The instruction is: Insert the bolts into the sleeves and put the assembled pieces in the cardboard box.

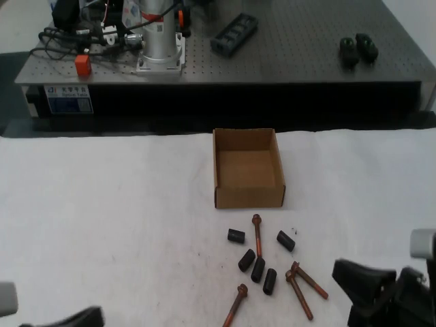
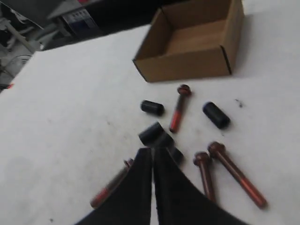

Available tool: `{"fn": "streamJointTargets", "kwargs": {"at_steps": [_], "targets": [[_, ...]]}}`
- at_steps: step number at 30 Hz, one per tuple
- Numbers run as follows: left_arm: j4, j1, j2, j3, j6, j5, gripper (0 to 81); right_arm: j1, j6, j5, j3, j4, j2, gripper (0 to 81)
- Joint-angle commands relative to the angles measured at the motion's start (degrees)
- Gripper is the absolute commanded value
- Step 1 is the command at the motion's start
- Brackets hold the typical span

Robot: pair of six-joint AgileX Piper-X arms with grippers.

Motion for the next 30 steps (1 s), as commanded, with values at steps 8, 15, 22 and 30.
{"fn": "streamJointTargets", "kwargs": {"at_steps": [8, 15, 22, 30], "targets": [[-3.34, -0.24, 12.01, -2.74, 3.31, 0.83, 31.7, -0.14, -21.74, 6.49, -31.29, 25.5, 27.73, 22.9], [-3.76, -0.24, 23.02, -5.99, 4.59, 1.69, 29.3, -0.25, -32.37, 9.62, -47.04, 40.98, 49.81, 22.8], [-4.09, -0.24, 25.48, -6.41, 4.59, 2.97, 29.3, -0.25, -34.87, 9.93, -52.79, 43.48, 60.68, 22.8], [-4.09, -0.24, 25.48, -6.41, 4.59, 2.97, 29.3, -0.14, -37.11, 9.8, -52.96, 43.47, 64.32, 22.8]]}}
